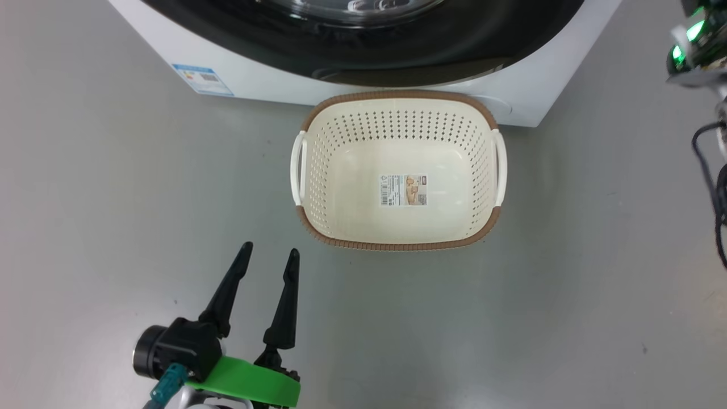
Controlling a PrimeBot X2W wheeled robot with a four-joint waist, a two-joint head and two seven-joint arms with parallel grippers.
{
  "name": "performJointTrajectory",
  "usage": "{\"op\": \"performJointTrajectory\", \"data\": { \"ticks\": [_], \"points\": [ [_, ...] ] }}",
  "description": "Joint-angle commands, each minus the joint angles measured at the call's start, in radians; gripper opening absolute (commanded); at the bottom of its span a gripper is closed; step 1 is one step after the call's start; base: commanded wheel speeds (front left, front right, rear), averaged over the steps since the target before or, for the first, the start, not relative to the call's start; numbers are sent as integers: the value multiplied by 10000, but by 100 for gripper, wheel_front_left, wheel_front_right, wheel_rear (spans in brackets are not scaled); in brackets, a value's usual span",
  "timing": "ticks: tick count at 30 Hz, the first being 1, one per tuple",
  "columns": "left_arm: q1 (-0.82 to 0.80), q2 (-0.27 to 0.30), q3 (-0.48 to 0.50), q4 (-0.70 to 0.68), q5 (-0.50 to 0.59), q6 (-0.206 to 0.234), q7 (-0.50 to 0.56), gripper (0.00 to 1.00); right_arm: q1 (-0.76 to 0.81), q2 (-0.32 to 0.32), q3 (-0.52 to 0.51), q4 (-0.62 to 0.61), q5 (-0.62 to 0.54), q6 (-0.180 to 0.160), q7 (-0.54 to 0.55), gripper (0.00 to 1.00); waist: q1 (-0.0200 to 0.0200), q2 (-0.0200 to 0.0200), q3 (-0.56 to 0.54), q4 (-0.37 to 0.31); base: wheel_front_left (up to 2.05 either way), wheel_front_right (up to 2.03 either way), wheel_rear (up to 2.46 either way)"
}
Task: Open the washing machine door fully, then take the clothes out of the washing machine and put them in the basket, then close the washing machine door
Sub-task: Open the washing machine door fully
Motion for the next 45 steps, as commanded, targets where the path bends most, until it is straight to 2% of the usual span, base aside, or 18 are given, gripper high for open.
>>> {"op": "performJointTrajectory", "data": {
  "ticks": [1, 10, 19, 27, 45],
  "points": [
    [-137, 99, 246, -203, -42, 53, -122, 100, -200, -36, 16, -187, 84, -6, 173, 0, 0, -1, 134, 94, 0, 0, 0],
    [-413, 99, -15, -203, -204, 139, -122, 100, -1184, -268, 176, 835, 299, -6, 2024, 0, 0, -1, 496, 254, 0, 0, 0],
    [-681, 99, -163, -291, -298, 209, -122, 100, -2088, -288, 283, 1665, 274, -6, 2995, 0, 0, -1, 931, 337, 0, 0, 0],
    [-860, 99, -327, -318, -424, 268, -122, 100, -2700, -190, 397, 2242, 76, -6, 3390, 0, 0, -1, 1113, 443, 0, 0, 0],
    [-668, 99, -223, -259, -347, 272, -122, 100, -1795, 242, 773, 2203, -127, -6, 4434, 0, 0, -1, 448, 276, 0, 0, 0]
  ]
}}
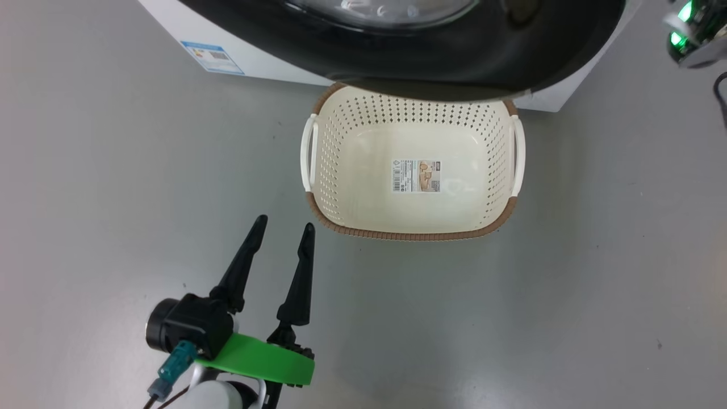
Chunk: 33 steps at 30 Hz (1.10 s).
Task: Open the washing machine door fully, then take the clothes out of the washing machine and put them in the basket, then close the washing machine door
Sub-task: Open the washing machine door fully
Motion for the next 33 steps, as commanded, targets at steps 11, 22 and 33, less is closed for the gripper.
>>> {"op": "performJointTrajectory", "data": {
  "ticks": [11, 22, 33],
  "points": [
    [287, 118, 427, -148, 202, -89, -120, 100, 1135, 623, 323, -727, -152, 79, 473, 0, 0, 0, -487, -126, 0, 0, 0],
    [589, 118, 530, -124, 278, -148, -120, 100, 2135, 955, 452, -1252, -220, 79, 771, 0, 0, 0, -946, -179, 0, 0, 0],
    [825, 118, 628, -139, 352, -212, -120, 100, 2875, 1346, 603, -1668, -222, 79, 1159, 0, 0, 0, -1275, -219, 0, 0, 0]
  ]
}}
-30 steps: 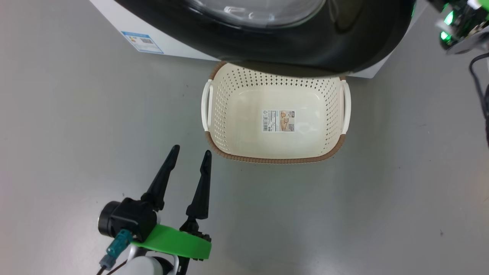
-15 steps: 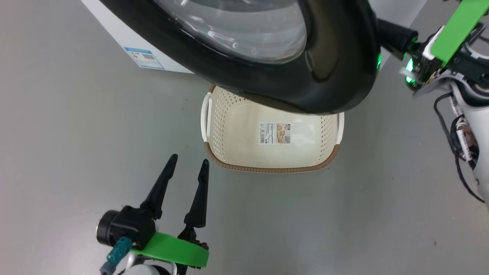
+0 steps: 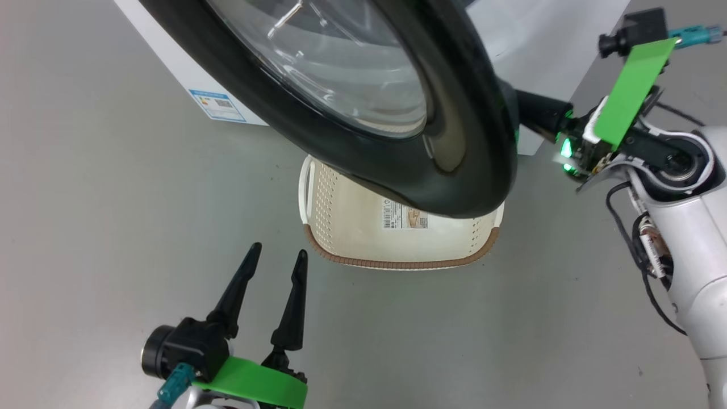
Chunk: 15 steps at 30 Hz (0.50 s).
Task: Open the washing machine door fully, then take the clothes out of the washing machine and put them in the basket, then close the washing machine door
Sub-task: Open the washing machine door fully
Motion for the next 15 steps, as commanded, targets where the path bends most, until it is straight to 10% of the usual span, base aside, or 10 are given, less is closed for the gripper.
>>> {"op": "performJointTrajectory", "data": {
  "ticks": [1, 13, 15],
  "points": [
    [112, 110, 344, -219, 82, -34, -120, 100, 238, 264, 161, -345, -67, 79, 101, 0, 0, 0, -21, -15, 0, 0, 0],
    [129, 110, 431, -235, 133, -93, -120, 100, 384, 383, 3, -387, -350, 79, -109, 0, 0, 0, -86, -50, 0, 0, 0],
    [121, 110, 468, -228, 154, -110, -120, 100, 432, 376, -71, -348, -428, 79, -246, 35, 0, 0, -112, -79, 0, 0, 0]
  ]
}}
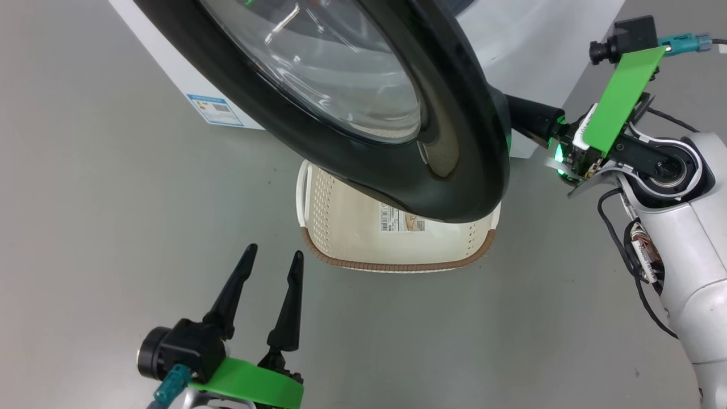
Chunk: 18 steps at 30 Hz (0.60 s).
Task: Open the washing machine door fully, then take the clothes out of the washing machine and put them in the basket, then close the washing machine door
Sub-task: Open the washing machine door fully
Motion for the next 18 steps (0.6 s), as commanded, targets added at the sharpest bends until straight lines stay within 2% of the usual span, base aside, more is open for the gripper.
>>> {"op": "performJointTrajectory", "data": {
  "ticks": [1, 2, 3, 18],
  "points": [
    [35, 112, 372, -223, 86, -100, -120, 100, 253, 110, -14, -242, -92, 79, -95, 48, 0, -1, -14, -25, 0, 0, 0],
    [29, 112, 390, -221, 95, -110, -120, 100, 287, 109, -54, -229, -126, 79, -170, 71, 0, -1, -29, -43, 0, 0, 0],
    [26, 112, 410, -217, 104, -121, -120, 100, 327, 107, -90, -206, -157, 79, -236, 100, 0, -1, -42, -64, 0, 0, 0],
    [313, 112, 910, -63, 312, -257, -120, 100, 1840, 151, -655, -194, -230, 79, -935, 100, 0, -1, -634, -593, 0, 0, 0]
  ]
}}
